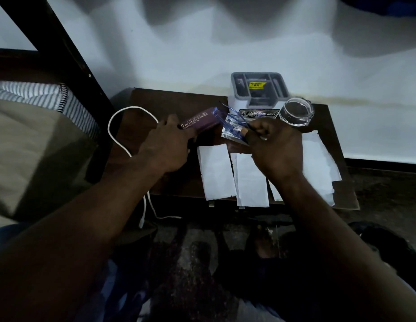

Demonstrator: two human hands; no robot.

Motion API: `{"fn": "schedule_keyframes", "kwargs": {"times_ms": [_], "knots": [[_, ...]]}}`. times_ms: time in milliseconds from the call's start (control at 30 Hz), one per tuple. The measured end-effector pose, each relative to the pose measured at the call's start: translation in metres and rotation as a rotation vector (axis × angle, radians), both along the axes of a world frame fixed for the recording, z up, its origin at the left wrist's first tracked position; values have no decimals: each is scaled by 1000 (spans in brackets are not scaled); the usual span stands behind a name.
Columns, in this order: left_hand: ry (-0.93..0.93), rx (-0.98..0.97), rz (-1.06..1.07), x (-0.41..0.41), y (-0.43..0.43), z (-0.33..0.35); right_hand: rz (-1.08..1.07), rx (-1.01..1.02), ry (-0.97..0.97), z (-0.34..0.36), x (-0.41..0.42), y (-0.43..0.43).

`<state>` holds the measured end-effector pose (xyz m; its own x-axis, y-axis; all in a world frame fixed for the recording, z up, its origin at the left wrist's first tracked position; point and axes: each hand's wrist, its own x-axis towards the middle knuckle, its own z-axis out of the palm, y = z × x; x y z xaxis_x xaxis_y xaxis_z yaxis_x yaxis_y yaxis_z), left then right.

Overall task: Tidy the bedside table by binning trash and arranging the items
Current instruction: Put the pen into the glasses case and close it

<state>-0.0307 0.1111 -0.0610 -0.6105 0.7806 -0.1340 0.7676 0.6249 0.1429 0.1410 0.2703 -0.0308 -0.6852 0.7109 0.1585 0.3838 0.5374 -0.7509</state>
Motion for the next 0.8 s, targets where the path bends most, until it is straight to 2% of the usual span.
{"fn": "schedule_keyframes", "kwargs": {"times_ms": [100, 233, 400, 633, 800], "knots": [[16, -21, 12, 1, 1, 2, -5, -34, 2, -3, -3, 0], [36, -16, 55, 3, 2, 2, 17, -180, -22, -4, -9, -6], [100, 43, 96, 1, 3, 2, 13, -160, -25, -7, -13, -10], [-6, 109, 145, -3, -2, 3, -11, -160, -17, -4, -17, -11], [-97, 384, 222, -6, -7, 22, -108, -183, 92, -3, -23, -12]]}}
